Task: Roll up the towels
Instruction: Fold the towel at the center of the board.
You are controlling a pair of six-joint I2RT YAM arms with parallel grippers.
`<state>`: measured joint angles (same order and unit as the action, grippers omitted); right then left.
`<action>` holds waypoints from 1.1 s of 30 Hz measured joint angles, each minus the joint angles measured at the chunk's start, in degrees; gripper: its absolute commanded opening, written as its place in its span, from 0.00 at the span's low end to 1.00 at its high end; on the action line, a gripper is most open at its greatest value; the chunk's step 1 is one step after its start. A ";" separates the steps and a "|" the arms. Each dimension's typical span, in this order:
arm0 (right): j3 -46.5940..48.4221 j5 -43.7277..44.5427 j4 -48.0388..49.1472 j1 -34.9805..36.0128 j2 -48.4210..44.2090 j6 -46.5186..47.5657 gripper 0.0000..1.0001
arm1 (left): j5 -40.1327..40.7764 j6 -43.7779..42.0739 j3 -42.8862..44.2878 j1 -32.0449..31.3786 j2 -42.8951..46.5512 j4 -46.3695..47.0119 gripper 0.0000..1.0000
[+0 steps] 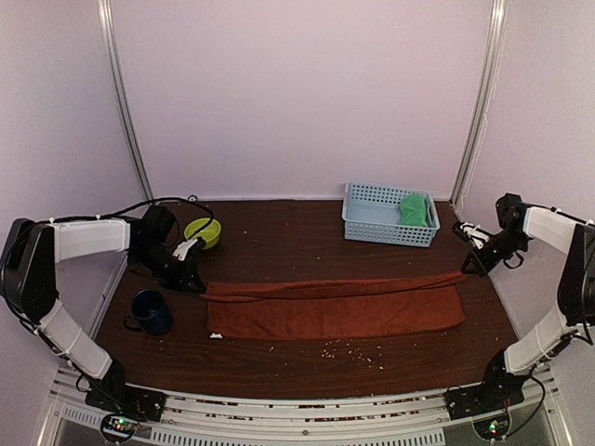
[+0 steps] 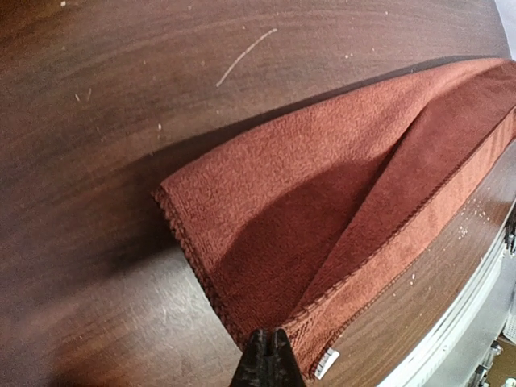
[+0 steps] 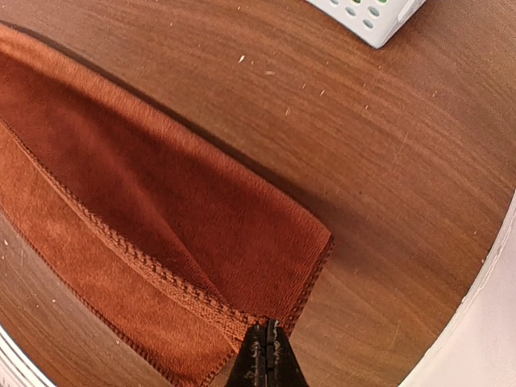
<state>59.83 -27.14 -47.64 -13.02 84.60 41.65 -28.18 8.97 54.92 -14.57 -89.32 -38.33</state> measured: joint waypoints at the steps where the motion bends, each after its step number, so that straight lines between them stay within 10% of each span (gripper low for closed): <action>1: -0.33 0.00 -0.52 -0.33 -0.33 0.74 0.00 | -0.15 0.07 -0.17 0.00 0.26 -0.39 0.00; 33: -7.72 -1.18 -11.32 -3.80 -2.69 20.04 0.00 | -1.55 0.87 -4.33 -1.03 3.52 -5.33 0.00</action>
<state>52.12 -28.32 -58.96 -16.82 81.91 61.69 -29.74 9.85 50.59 -15.59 -85.80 -43.66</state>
